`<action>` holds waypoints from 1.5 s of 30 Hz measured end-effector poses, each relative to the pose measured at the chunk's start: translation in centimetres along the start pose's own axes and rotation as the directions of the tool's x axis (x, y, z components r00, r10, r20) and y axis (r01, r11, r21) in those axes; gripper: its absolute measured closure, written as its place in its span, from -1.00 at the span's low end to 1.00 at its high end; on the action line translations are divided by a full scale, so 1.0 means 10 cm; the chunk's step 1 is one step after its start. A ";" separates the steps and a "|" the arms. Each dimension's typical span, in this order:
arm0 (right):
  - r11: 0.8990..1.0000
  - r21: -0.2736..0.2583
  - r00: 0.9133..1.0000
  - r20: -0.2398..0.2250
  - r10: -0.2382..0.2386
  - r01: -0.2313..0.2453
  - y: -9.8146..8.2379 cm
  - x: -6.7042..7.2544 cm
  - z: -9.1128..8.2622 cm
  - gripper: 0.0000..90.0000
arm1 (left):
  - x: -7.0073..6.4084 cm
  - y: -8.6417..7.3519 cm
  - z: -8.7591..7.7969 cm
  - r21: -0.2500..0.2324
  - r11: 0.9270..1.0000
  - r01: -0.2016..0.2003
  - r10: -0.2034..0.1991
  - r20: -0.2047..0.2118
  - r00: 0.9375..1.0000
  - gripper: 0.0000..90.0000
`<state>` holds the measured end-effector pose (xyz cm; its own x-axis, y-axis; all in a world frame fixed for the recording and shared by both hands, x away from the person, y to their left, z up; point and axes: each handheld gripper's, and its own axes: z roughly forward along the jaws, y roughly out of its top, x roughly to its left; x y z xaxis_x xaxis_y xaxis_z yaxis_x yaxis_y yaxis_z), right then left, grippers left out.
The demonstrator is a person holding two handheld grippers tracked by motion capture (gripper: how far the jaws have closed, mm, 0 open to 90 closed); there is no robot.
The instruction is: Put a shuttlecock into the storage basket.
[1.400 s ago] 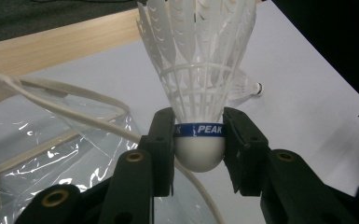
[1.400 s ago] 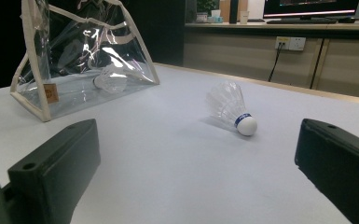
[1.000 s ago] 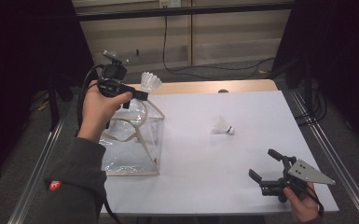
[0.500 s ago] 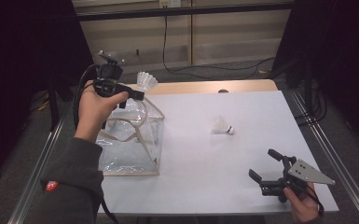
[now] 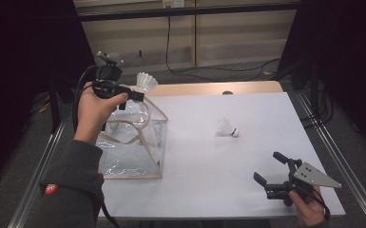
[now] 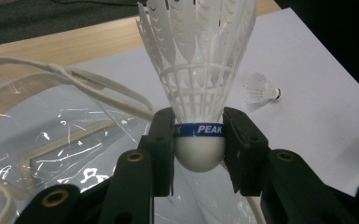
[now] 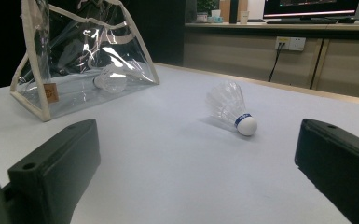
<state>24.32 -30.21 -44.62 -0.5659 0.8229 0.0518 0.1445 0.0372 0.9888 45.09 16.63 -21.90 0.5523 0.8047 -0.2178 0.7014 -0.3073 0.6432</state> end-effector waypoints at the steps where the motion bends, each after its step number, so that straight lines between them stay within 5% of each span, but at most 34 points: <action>1: 1.000 0.000 1.000 0.000 0.000 0.000 0.00 0.00 0.00 -1.00 | 0.00 0.00 0.00 -0.002 1.000 0.005 -0.005 -0.001 1.000 0.46; 25: 1.000 0.001 1.000 -0.003 0.003 -0.003 0.00 0.00 0.00 -1.00 | 0.17 -0.04 -0.01 -0.008 0.999 0.042 -0.043 -0.054 0.998 0.46; 45: 1.000 -0.001 1.000 -0.001 0.001 -0.001 0.00 0.00 0.00 -1.00 | 0.38 -0.14 0.01 -0.029 0.994 0.110 -0.112 -0.118 0.987 0.46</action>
<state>24.31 -30.26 -44.62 -0.5669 0.8221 0.0528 0.1445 0.0361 0.9888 46.31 20.08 -23.68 0.4131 0.8882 -0.2010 0.7446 -0.2024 0.6360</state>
